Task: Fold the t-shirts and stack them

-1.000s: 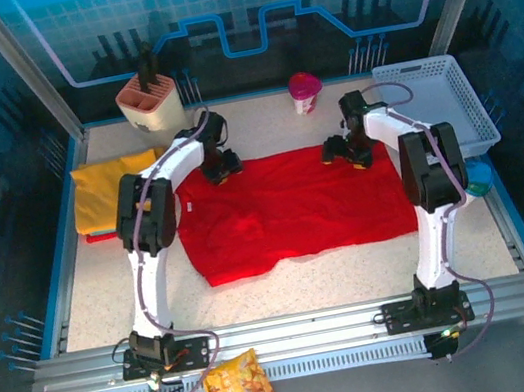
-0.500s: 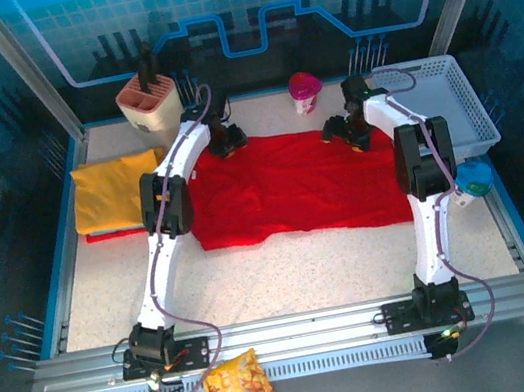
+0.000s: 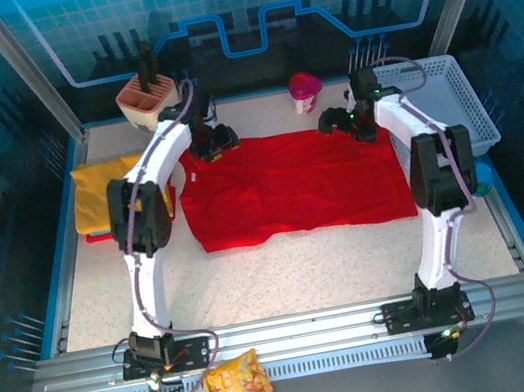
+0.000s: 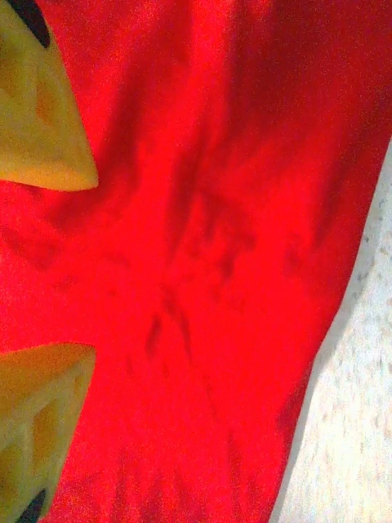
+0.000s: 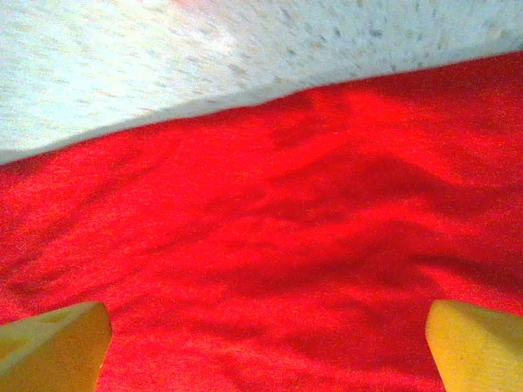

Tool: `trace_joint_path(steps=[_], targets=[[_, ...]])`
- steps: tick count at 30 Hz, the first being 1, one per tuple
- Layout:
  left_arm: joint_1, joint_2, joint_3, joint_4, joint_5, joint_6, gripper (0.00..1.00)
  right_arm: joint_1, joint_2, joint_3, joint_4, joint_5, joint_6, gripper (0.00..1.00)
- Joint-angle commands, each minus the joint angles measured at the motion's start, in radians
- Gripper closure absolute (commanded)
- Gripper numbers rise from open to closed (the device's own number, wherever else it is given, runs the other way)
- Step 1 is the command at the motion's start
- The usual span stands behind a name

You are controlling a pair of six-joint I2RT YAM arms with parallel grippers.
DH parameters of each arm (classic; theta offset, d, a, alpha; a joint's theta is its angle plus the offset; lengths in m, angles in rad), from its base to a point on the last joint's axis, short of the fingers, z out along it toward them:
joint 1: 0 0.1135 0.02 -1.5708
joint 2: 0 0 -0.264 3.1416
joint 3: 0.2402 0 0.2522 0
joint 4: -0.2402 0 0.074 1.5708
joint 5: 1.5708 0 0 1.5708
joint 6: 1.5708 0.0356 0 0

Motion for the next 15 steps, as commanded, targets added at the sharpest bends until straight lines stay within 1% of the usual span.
trace_joint_path(steps=[1,2,5,7,12,14,15], targets=[[0.005,-0.189,-0.140,-0.002,0.021,0.029,0.45,0.012,-0.146,-0.073,-0.022,-0.015,-0.006,0.00],[0.005,-0.234,-0.199,0.011,0.028,0.025,0.45,0.011,-0.177,-0.106,-0.034,-0.010,0.004,0.00],[0.005,-0.412,-0.459,0.117,0.065,-0.019,0.44,0.011,-0.278,-0.232,-0.061,0.023,0.046,0.00],[0.005,-0.534,-0.633,0.172,0.067,-0.050,0.45,0.012,-0.353,-0.323,-0.057,0.022,0.055,0.00],[0.005,-0.777,-0.940,0.197,0.034,-0.110,0.46,0.036,-0.527,-0.525,-0.089,0.068,0.043,0.00],[0.005,-0.869,-1.050,0.222,0.038,-0.139,0.45,0.039,-0.610,-0.616,-0.086,0.114,0.061,0.00],[0.005,-0.911,-1.104,0.233,0.041,-0.157,0.45,0.036,-0.654,-0.668,-0.069,0.113,0.065,0.00]])
